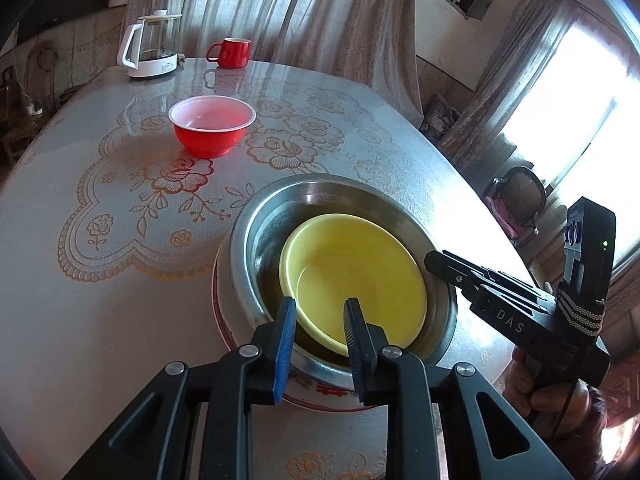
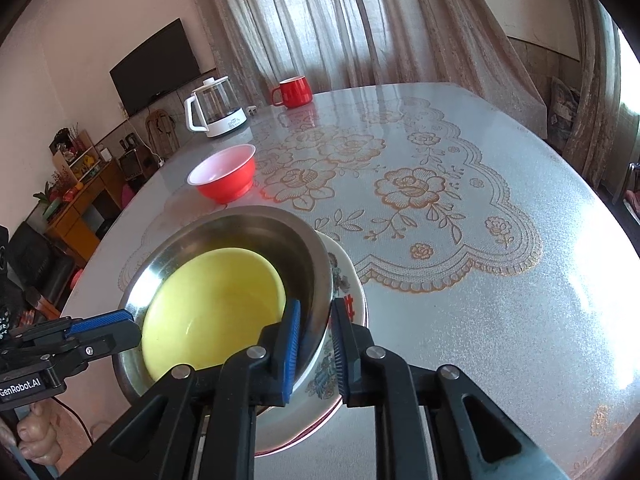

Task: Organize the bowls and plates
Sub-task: 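Lower the yellow bowl into the steel bowl with the right gripper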

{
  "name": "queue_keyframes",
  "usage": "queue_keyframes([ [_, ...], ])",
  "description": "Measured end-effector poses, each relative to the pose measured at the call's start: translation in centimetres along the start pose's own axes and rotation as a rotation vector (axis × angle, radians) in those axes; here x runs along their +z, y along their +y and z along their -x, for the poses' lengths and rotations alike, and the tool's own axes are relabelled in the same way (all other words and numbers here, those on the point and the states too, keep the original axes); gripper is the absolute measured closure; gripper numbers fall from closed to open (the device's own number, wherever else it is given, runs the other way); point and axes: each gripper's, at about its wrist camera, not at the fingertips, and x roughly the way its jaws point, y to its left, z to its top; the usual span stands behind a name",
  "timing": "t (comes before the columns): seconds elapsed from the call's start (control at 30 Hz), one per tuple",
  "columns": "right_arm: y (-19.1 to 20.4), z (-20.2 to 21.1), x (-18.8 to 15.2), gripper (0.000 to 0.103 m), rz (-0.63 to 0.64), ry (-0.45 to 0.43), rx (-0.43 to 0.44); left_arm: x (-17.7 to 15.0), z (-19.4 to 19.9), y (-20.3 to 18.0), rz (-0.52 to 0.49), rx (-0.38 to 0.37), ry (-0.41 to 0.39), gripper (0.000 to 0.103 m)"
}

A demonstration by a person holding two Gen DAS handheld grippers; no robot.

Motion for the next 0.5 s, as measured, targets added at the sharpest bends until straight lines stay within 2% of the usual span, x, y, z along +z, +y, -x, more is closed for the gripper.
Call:
queue_keyframes([
  [0.23,0.1,0.0,0.1,0.088,0.011,-0.001,-0.010,0.7,1.5,2.1,0.044,0.092,-0.077,0.077],
  [0.37,0.3,-0.1,0.0,0.088,0.020,-0.005,-0.021,0.6,1.3,3.4,0.070,0.118,-0.071,0.075],
  [0.5,0.3,-0.1,0.0,0.088,0.016,-0.006,-0.023,0.3,0.5,3.3,0.053,0.112,-0.045,0.076],
])
